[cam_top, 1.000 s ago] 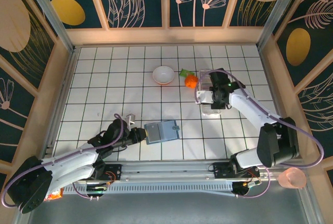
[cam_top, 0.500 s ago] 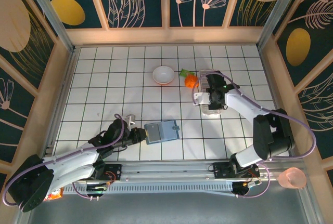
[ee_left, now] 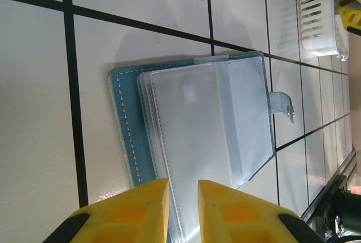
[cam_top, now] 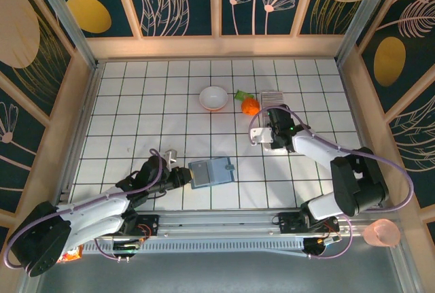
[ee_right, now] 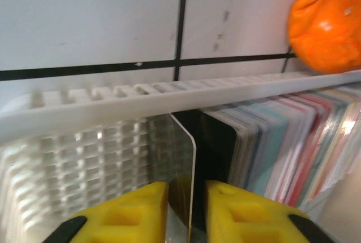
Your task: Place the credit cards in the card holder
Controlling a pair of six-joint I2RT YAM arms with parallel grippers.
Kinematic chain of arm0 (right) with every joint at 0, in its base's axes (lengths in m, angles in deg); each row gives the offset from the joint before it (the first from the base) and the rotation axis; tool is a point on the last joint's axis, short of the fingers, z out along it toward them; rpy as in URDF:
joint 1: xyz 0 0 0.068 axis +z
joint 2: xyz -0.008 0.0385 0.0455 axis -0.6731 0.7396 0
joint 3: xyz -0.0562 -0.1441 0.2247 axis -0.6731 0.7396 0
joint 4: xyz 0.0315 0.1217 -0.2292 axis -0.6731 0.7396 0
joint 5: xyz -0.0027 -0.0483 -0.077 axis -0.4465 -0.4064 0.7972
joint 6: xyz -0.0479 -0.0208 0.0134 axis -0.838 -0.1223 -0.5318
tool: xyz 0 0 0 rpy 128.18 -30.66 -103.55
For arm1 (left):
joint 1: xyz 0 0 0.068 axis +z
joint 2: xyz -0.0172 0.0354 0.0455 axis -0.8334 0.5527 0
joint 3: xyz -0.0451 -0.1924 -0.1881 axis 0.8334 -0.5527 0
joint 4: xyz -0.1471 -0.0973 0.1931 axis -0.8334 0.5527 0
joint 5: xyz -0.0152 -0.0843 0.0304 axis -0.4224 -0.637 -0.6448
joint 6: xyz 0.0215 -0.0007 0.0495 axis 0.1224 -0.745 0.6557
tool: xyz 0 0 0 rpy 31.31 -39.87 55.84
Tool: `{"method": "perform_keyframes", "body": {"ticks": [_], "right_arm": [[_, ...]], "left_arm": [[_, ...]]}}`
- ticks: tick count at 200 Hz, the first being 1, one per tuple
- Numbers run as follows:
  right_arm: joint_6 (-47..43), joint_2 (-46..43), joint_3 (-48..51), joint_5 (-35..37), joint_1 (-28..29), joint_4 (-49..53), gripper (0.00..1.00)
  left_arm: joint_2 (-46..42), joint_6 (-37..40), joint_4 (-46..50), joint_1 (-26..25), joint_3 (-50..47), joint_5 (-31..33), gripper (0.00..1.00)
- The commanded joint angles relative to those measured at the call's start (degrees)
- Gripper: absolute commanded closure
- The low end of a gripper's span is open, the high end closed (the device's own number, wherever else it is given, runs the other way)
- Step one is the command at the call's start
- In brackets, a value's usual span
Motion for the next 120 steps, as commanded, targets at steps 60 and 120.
{"method": "perform_keyframes", "body": {"ticks": [60,120], "right_arm": [[-3.5,-2.9,4.95,4.12,0.91,-15.69,0.56],[-4.16,-3.25,4.82,5.32,0.41,-19.85,0.52]], "left_arm": [[0.98,-0.51,-2.08,-0.08,-0.25,-0.9,0.8],[1.24,-0.57,-2.0,-0.08,-0.15,-0.81,0.8]]}}
